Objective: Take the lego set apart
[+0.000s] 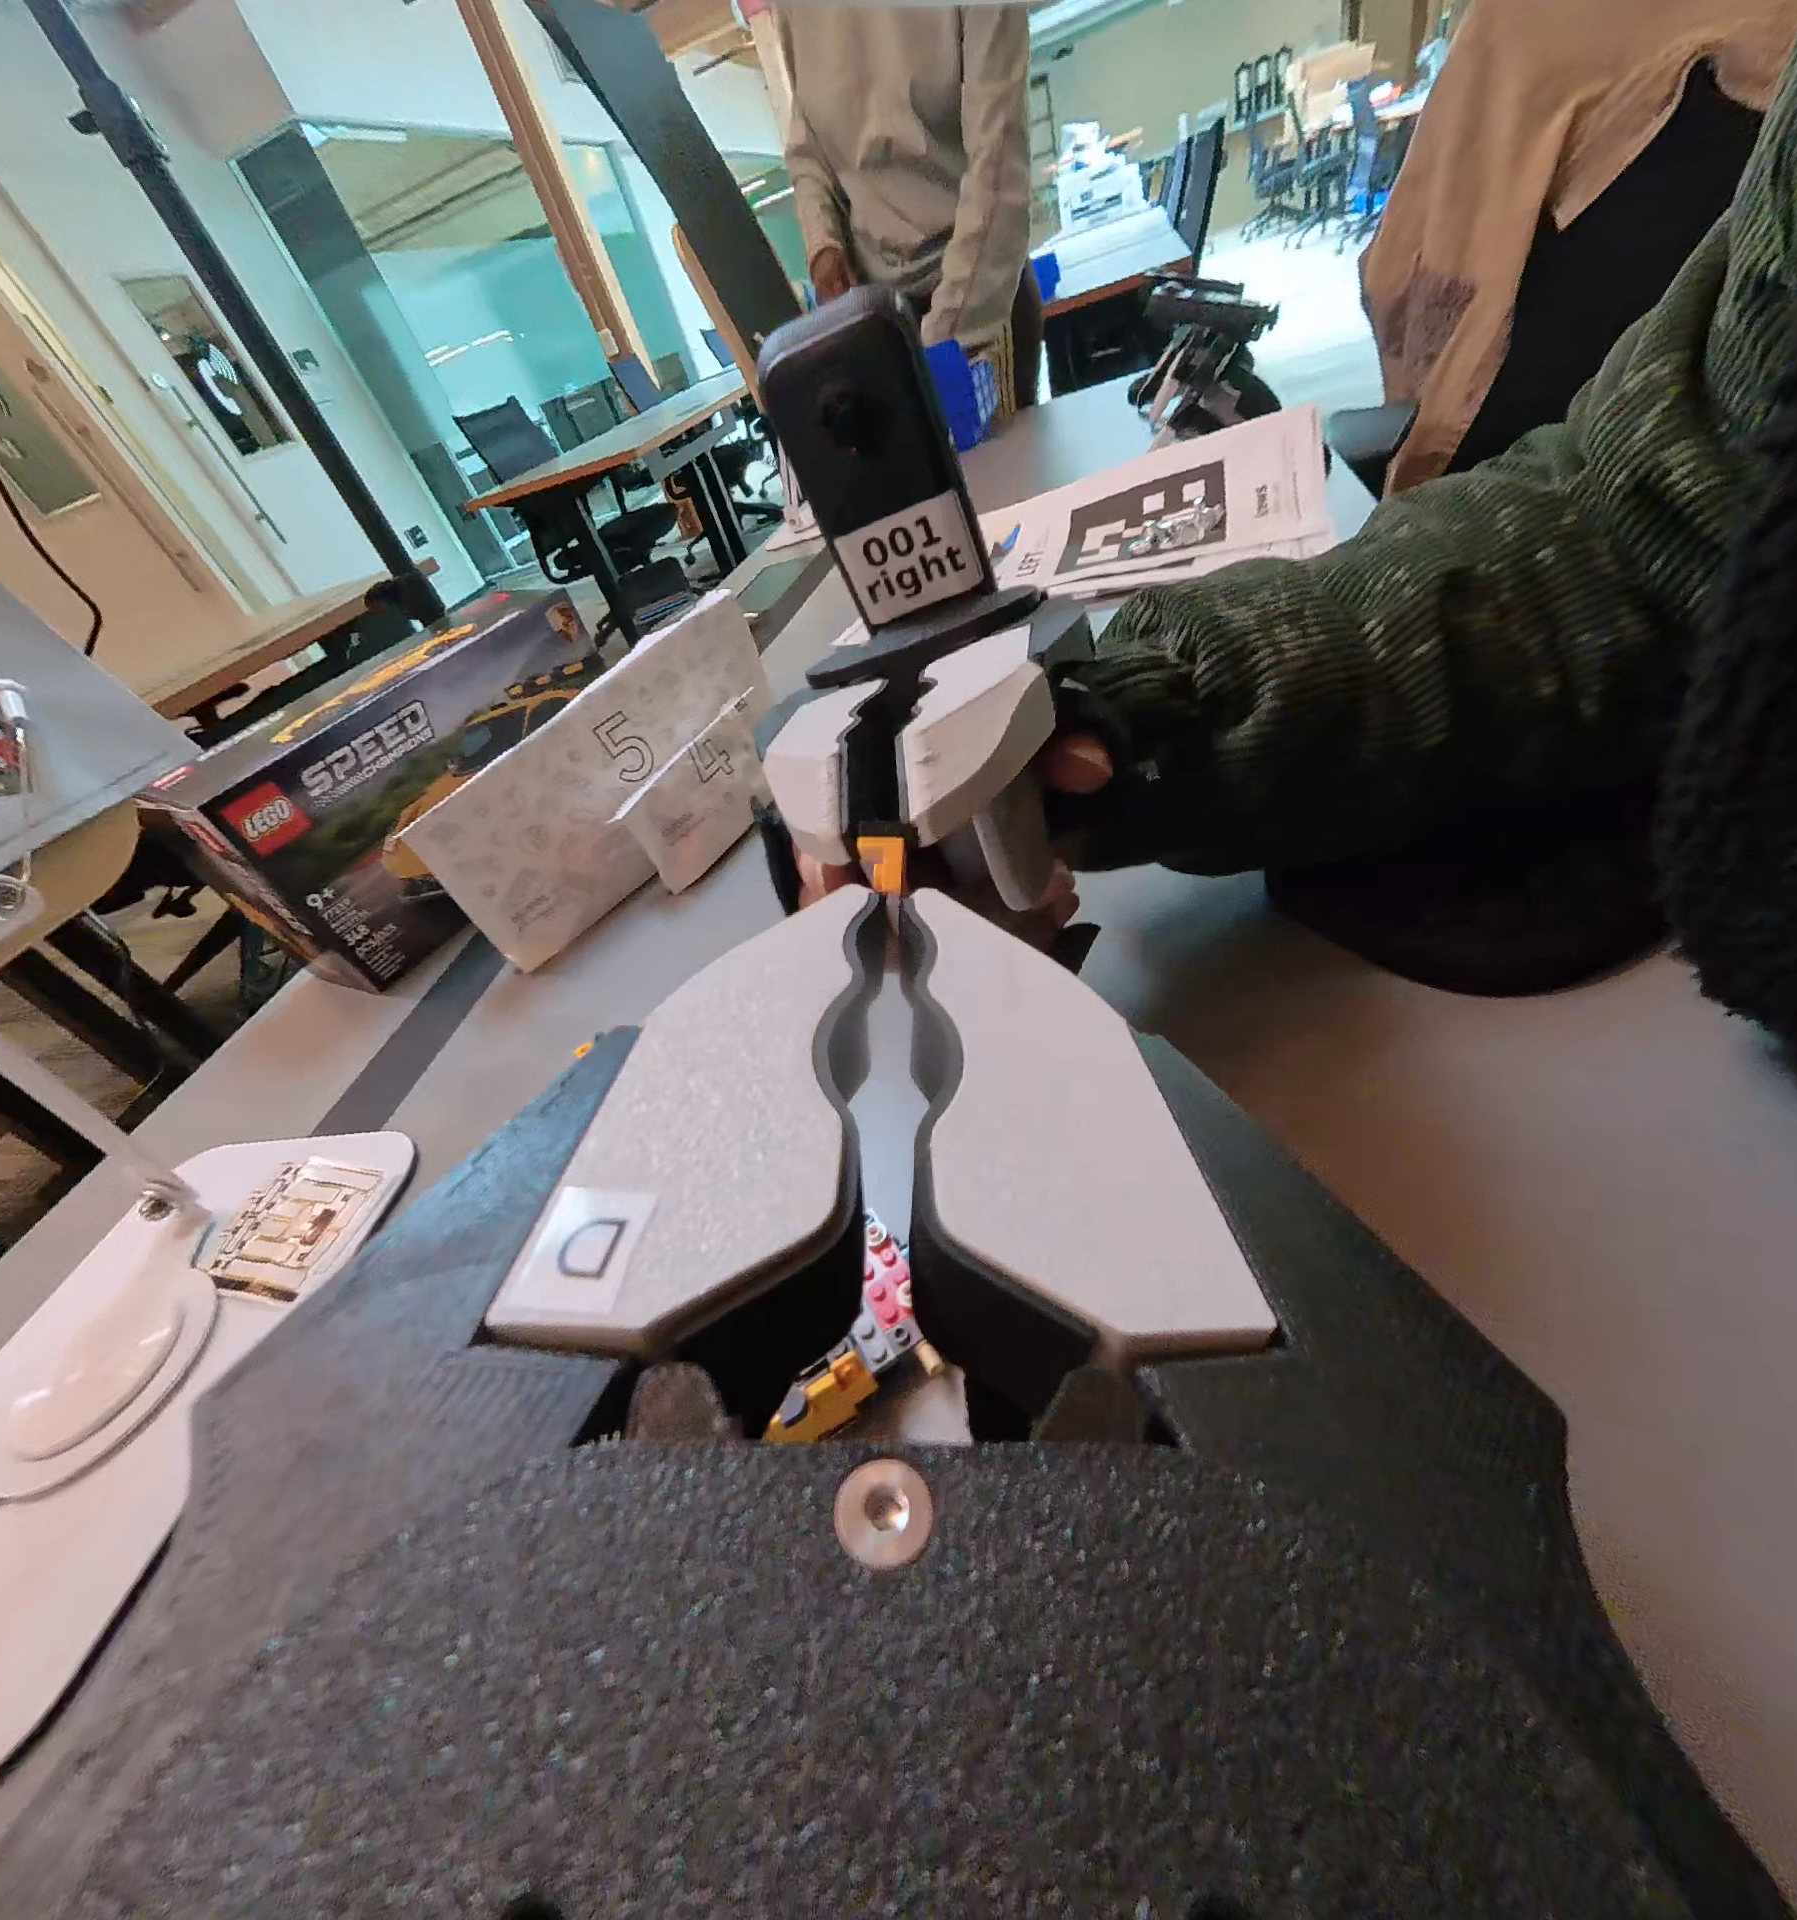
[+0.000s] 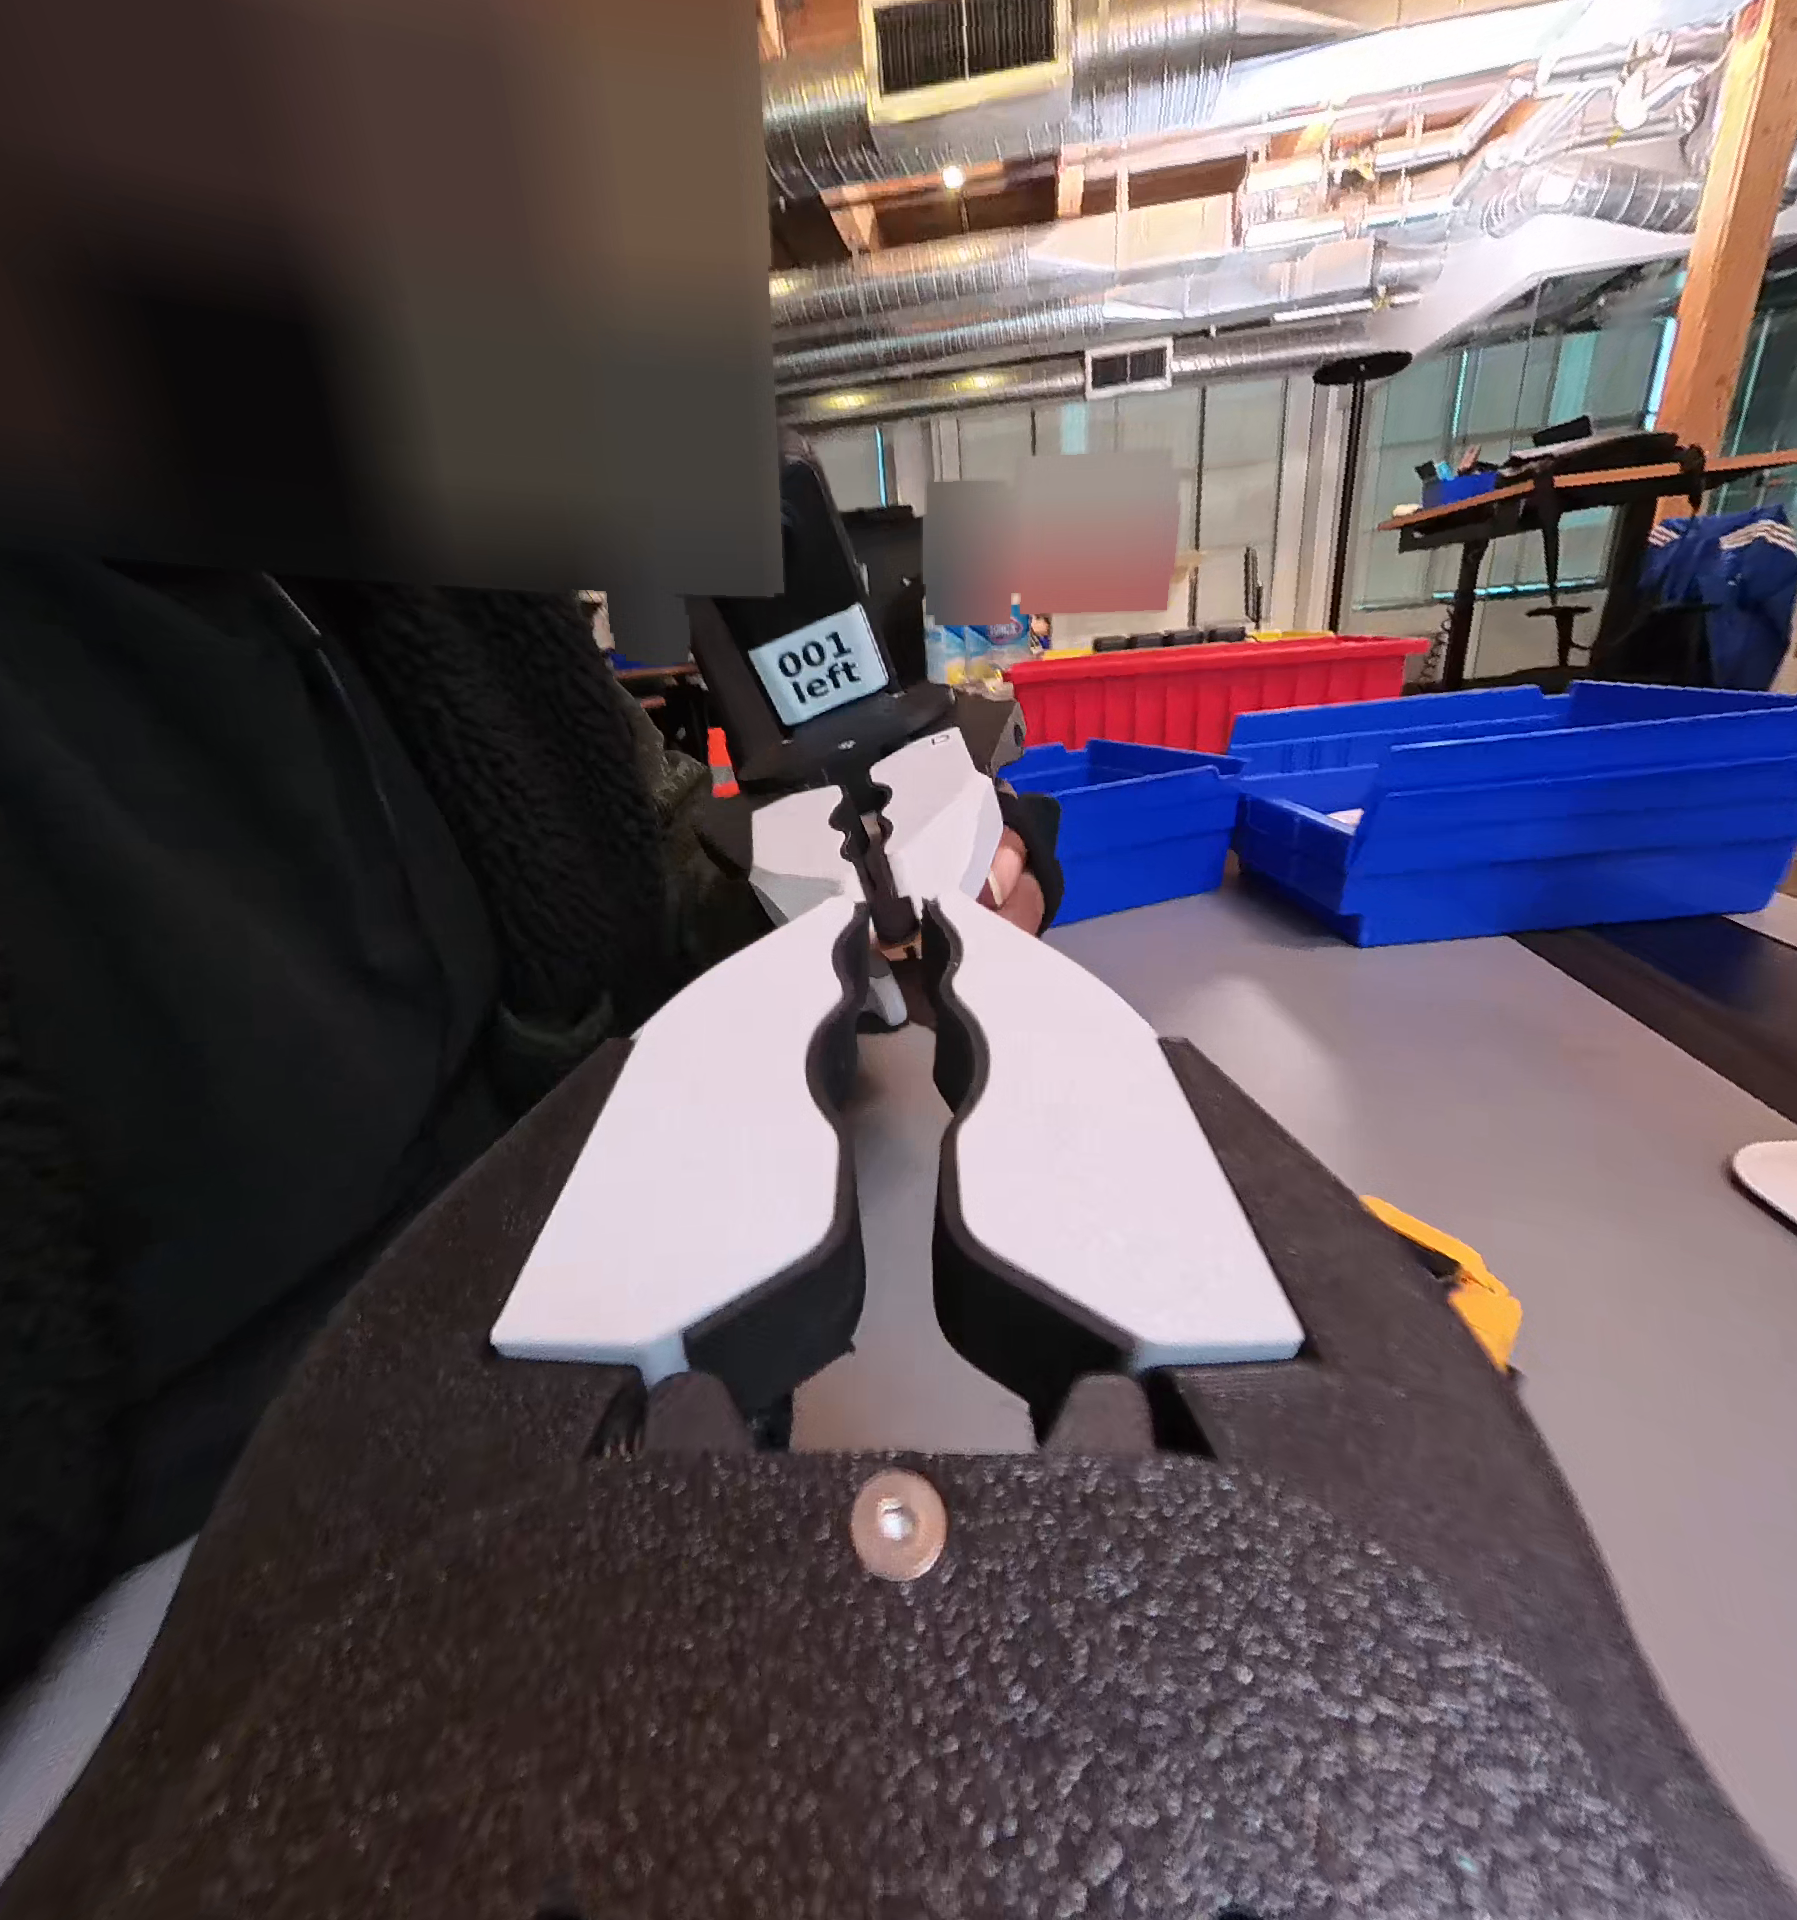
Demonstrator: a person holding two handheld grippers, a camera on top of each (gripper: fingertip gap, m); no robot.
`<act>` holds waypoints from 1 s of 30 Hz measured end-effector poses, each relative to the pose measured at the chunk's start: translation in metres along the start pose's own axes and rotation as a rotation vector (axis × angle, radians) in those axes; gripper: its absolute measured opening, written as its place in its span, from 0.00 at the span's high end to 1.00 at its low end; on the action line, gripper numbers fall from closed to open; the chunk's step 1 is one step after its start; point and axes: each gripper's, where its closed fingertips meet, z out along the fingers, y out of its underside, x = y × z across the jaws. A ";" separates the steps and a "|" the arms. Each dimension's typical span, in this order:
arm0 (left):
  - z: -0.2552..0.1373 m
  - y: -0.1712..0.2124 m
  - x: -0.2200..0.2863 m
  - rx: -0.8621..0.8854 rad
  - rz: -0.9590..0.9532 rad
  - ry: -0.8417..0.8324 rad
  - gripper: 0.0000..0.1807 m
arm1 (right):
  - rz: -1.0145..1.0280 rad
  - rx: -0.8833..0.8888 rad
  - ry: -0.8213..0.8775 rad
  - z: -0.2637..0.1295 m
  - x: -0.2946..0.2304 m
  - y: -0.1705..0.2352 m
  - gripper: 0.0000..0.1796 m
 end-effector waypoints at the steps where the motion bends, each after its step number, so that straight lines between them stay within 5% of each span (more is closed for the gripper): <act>1: 0.000 0.002 -0.001 -0.006 -0.001 -0.003 0.99 | -0.002 -0.005 0.006 0.000 0.001 0.001 0.95; 30: 0.007 0.045 -0.007 -0.141 -0.115 0.044 1.00 | 0.010 -0.139 0.144 -0.006 0.024 0.018 1.00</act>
